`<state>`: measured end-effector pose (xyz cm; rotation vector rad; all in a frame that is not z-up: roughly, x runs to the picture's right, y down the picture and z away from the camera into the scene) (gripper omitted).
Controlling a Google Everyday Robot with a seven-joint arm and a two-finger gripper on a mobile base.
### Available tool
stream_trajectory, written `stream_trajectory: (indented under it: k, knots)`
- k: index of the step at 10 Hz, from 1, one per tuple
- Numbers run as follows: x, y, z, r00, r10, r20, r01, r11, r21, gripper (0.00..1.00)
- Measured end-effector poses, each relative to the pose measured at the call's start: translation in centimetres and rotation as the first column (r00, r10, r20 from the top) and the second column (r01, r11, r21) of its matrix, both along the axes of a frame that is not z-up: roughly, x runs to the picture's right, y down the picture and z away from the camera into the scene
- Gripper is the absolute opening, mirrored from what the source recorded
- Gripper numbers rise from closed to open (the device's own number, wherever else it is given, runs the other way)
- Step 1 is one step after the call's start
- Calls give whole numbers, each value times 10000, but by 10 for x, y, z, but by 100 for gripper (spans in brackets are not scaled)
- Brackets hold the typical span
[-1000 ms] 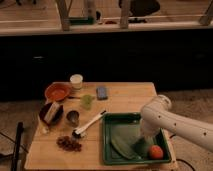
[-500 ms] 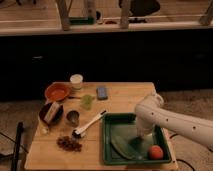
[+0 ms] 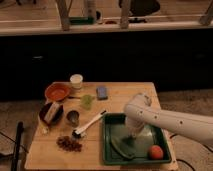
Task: Wipe tray with towel
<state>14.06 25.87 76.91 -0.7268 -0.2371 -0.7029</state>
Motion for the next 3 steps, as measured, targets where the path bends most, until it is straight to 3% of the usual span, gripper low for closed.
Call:
stream_trajectory:
  k: [3]
  knots:
    - [-8, 26, -24, 9968, -598, 526, 607, 9980, -160, 0]
